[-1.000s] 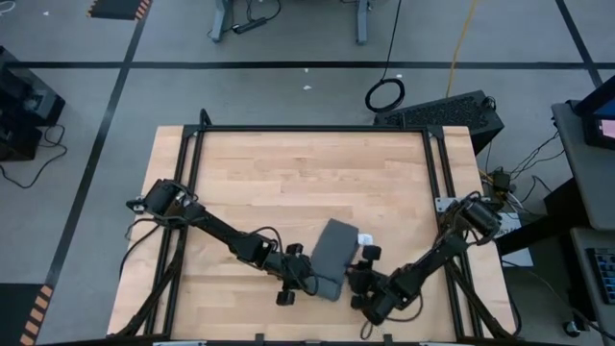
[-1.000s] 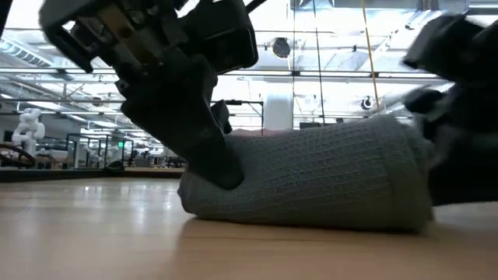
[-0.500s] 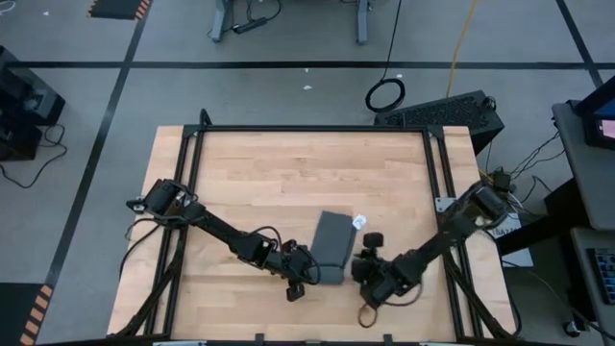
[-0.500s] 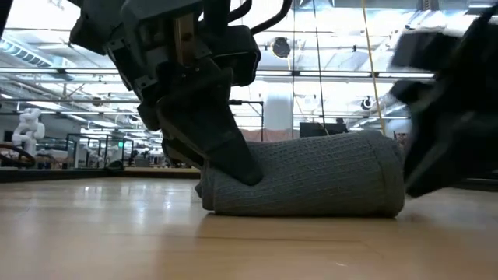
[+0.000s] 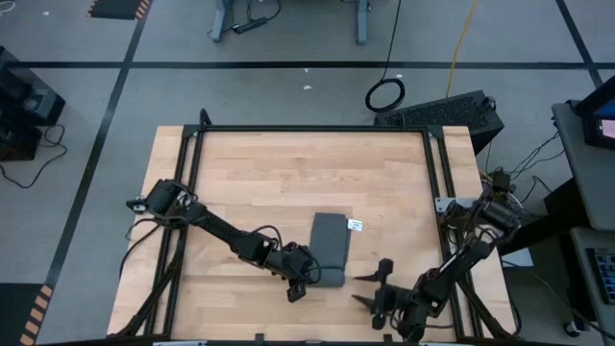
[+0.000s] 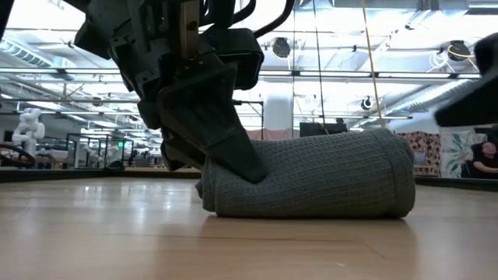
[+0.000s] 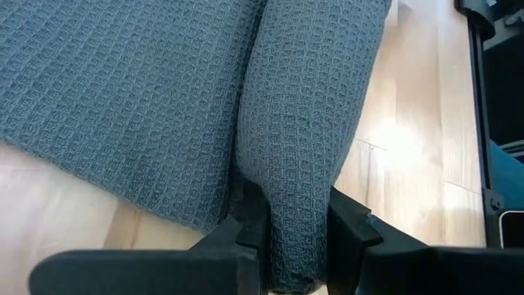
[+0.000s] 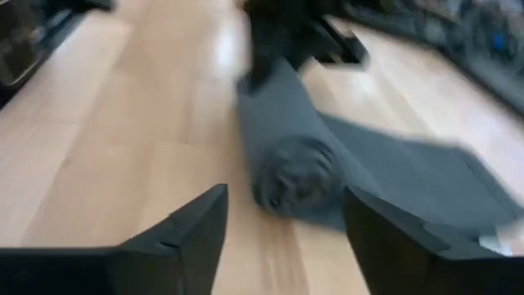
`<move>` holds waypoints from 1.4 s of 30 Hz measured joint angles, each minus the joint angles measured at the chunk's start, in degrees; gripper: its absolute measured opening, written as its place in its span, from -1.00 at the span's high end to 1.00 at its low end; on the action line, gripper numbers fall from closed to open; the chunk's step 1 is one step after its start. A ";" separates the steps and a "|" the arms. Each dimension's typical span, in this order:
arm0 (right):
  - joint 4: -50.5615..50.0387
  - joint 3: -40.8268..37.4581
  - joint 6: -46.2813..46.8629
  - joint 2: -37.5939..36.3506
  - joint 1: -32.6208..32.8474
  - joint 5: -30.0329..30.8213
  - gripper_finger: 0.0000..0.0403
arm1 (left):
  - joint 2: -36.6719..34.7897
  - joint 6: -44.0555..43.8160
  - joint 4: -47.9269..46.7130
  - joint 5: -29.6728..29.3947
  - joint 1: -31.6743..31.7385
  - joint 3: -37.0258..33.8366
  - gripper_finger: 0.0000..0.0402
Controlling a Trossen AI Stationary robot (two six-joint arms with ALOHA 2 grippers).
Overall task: Roll towel into tight, uniform cylinder
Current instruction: Roll the towel
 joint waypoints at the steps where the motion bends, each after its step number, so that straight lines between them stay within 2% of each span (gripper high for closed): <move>1: 4.08 -0.01 -4.65 1.32 -0.47 -0.17 -0.22 | 0.00 -0.05 0.26 0.15 0.16 0.01 0.65; 4: 17.15 -0.14 -16.05 5.34 -2.68 0.04 -0.37 | 0.02 -0.15 0.70 0.63 0.73 -0.03 0.65; 6: 24.71 0.05 -20.18 8.00 -4.25 -0.15 -0.44 | 0.02 -0.15 0.75 1.67 1.17 -0.03 0.65; 10: 35.00 -0.06 -25.14 12.78 -6.58 -0.11 -0.48 | 0.02 -0.16 0.83 2.95 1.67 -0.03 0.65; 13: 40.61 -0.06 -25.48 15.17 -7.40 -0.40 -0.48 | 0.02 -0.14 0.71 3.23 1.71 -0.03 0.65; 21: 41.93 0.01 -22.13 16.66 -7.88 -1.09 -0.48 | 0.02 0.29 0.59 3.23 1.67 -0.01 0.65; 27: 44.47 -0.01 -32.00 13.04 -5.89 2.44 -0.48 | 0.00 0.32 0.08 3.23 1.67 0.06 0.65; 31: 45.51 0.01 -34.15 12.41 -7.01 -2.31 -0.48 | -0.02 0.34 -0.09 3.23 1.67 0.10 0.65; 35: 44.08 0.04 -29.21 13.74 -10.58 -8.06 -0.48 | -0.02 0.35 -0.08 3.21 1.67 0.10 0.65; 42: 38.19 0.07 -18.32 14.63 -12.50 -8.42 -0.48 | -0.07 0.29 -0.27 3.19 1.67 0.08 0.65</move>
